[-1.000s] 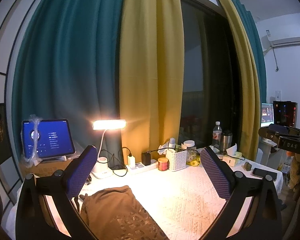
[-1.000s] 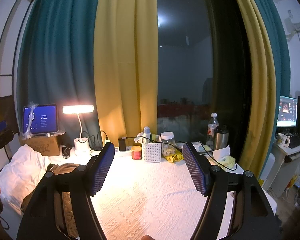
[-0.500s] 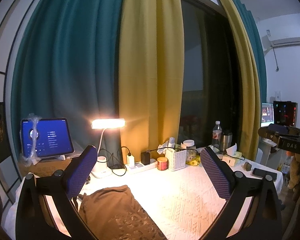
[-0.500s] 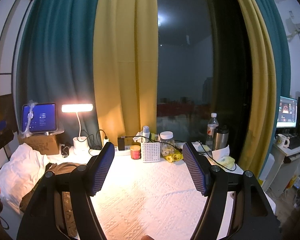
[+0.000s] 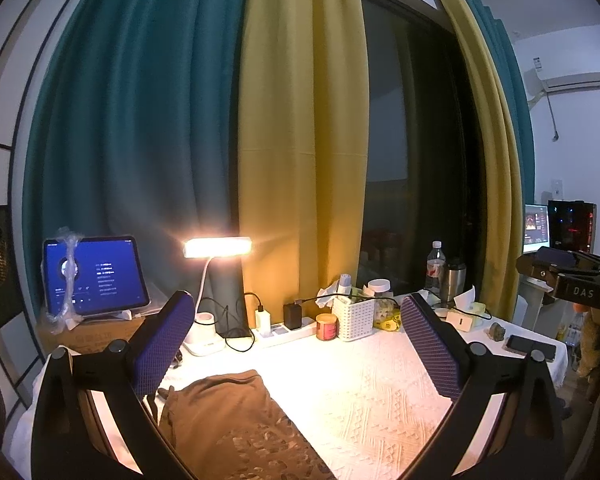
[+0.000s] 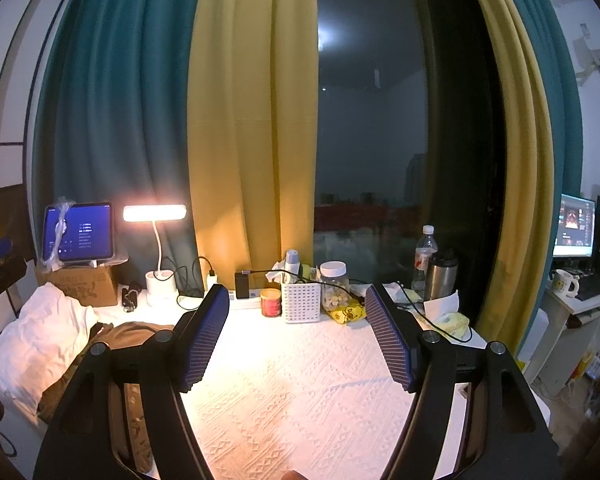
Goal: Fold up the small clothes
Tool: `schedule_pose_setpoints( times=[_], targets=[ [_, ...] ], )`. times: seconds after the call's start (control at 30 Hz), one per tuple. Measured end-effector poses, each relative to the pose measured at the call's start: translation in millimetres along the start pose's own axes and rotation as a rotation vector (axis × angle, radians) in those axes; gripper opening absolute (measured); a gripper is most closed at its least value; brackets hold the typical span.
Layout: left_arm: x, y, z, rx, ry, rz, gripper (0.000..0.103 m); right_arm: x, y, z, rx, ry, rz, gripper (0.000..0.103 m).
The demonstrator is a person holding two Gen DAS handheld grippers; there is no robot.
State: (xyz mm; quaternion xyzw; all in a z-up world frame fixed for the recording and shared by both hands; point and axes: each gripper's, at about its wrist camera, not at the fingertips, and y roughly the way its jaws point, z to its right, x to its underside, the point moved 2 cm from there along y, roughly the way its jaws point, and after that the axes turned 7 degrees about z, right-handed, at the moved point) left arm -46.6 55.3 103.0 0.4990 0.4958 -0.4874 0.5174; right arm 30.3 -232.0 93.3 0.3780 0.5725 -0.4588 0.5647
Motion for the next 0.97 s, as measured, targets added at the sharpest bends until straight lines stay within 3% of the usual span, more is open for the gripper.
schedule_pose_setpoints(
  times=[0.77,0.97],
  targets=[
    [0.6,6.3,4.7,0.012,0.008,-0.024,0.101,-2.1,2.1,3.7,0.009,0.006,-0.002,0.074],
    [2.4,12.4,5.6,0.063,-0.005,-0.051,0.101,-1.7,3.0,4.2,0.007,0.006,-0.005,0.074]
  ],
)
